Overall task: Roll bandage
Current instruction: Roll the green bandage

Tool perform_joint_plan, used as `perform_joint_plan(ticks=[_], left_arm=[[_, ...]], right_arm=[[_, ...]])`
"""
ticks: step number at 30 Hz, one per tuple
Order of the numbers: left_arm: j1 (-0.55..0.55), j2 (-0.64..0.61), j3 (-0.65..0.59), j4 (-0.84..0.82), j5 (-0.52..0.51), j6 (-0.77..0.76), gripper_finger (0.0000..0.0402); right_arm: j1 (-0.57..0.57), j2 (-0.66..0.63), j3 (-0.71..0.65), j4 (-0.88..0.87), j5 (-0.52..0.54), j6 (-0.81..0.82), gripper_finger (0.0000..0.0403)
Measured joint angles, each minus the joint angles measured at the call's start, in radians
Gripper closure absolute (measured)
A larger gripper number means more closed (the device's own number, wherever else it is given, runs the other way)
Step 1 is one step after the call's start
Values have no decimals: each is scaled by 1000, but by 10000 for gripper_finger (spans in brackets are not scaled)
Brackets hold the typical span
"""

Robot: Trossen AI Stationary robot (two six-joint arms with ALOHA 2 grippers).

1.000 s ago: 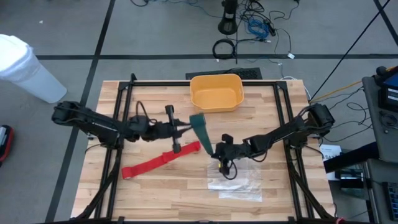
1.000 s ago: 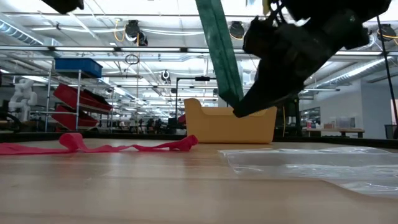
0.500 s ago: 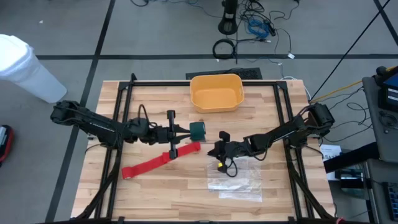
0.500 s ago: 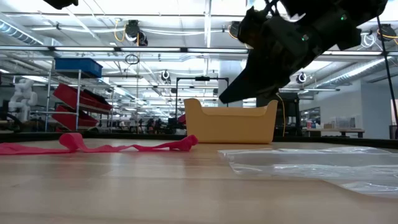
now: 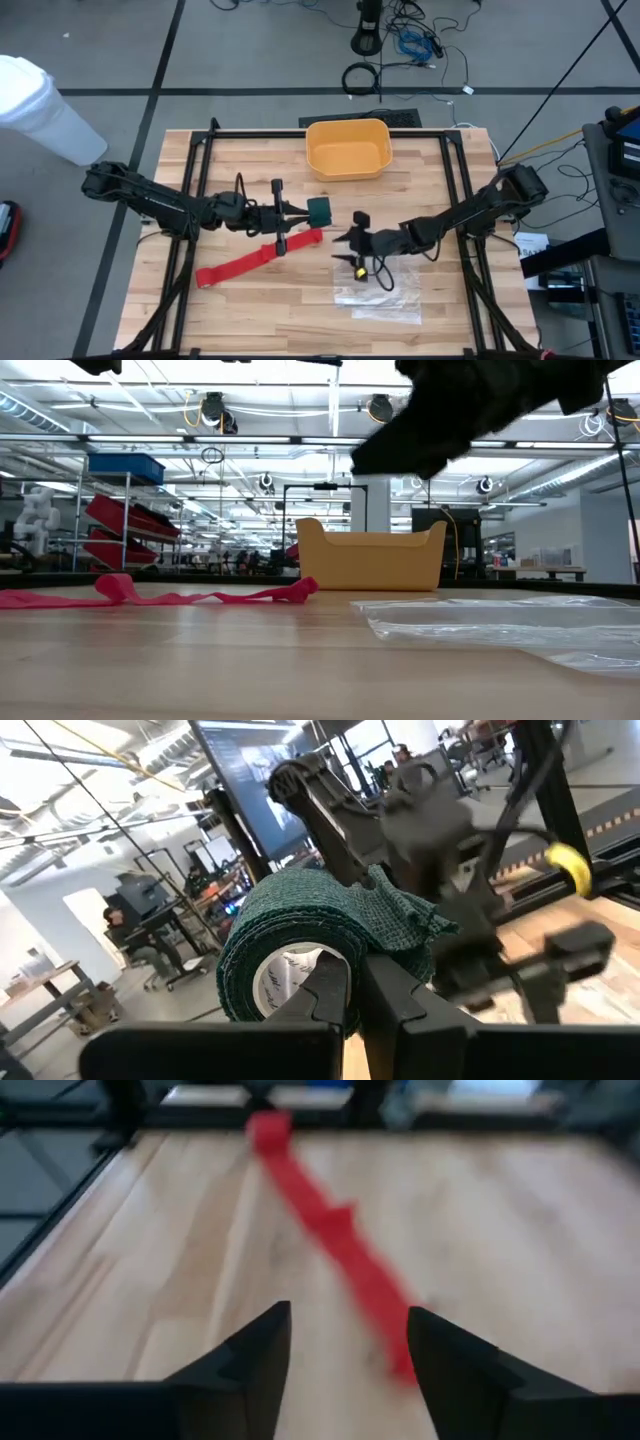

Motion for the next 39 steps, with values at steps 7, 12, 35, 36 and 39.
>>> perform_joint_plan(ticks=[7, 12, 35, 36, 39], left_arm=[[0, 0, 0, 1, 26, 0, 388], [0, 0, -1, 2, 32, -1, 388], [9, 1, -2, -9, -2, -1, 388], [9, 2, -2, -9, -3, -1, 388], [9, 8, -2, -13, -3, -1, 388]], right_arm=[[-41, -142, 2, 124, 114, -259, 184], [-79, -165, 2, 211, 96, -349, 177], [-228, -115, 8, 277, -351, -141, 260], [-228, -111, 13, 263, -355, -141, 262], [-232, -99, 35, 257, -376, -141, 264]])
